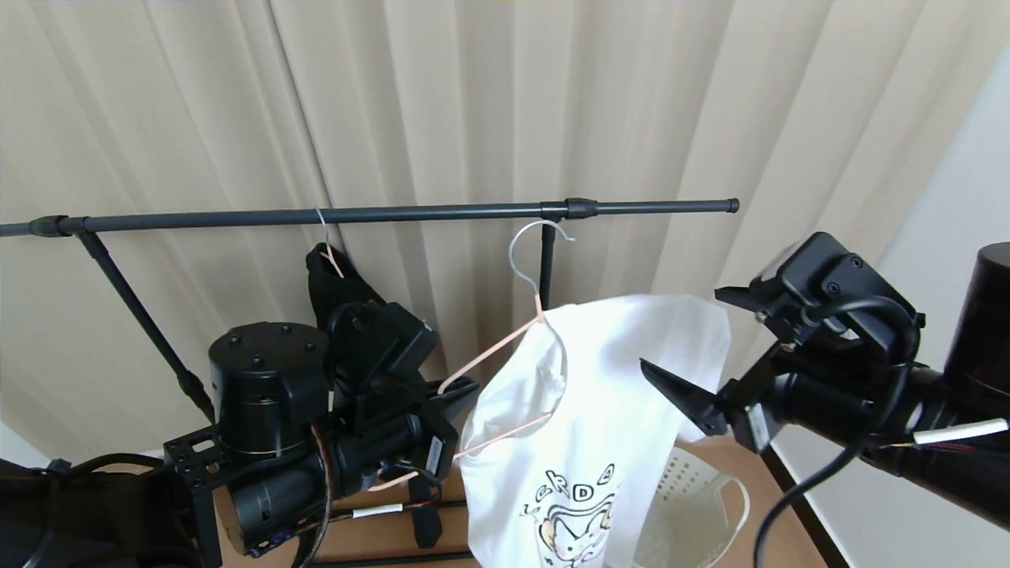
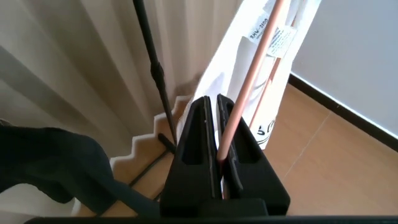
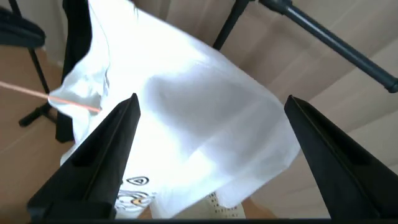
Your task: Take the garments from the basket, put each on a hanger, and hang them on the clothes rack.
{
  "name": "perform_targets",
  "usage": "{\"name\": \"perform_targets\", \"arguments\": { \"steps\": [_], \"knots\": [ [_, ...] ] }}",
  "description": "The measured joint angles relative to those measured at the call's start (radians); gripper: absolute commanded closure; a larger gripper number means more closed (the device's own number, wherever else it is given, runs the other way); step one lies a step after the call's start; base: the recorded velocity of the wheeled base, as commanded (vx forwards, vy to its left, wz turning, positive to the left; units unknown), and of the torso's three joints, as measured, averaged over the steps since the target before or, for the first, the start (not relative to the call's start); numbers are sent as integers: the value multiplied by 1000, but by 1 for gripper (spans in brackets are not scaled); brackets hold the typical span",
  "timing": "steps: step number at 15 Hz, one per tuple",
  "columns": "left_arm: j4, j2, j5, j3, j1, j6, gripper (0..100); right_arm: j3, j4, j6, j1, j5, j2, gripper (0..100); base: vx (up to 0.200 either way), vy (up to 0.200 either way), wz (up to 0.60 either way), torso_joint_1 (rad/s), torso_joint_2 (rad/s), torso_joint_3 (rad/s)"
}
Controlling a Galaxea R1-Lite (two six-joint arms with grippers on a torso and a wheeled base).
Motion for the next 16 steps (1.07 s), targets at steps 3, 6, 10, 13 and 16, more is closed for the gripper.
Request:
{"name": "perform_targets", "arguments": {
  "steps": [3, 6, 10, 13, 16],
  "knots": [
    [0, -1, -50, 4, -2, 56, 100, -100, 261, -68, -70, 117, -93, 0, 0, 0, 0, 0, 0, 0],
    [0, -3, -101, 15, 1, 85, 100, -255, 535, -111, -116, 216, -128, 0, 0, 0, 0, 0, 0, 0],
    [0, -1, -227, 11, 30, 149, 100, -352, 669, -190, -130, 263, -126, 0, 0, 0, 0, 0, 0, 0],
    [-1, 6, -305, 8, 57, 197, 100, -357, 674, -192, -130, 294, -94, 0, 0, 0, 0, 0, 0, 0],
    [-8, 20, -369, -1, 69, 217, 100, -352, 676, -193, -124, 340, -63, 0, 0, 0, 0, 0, 0, 0]
  ]
}}
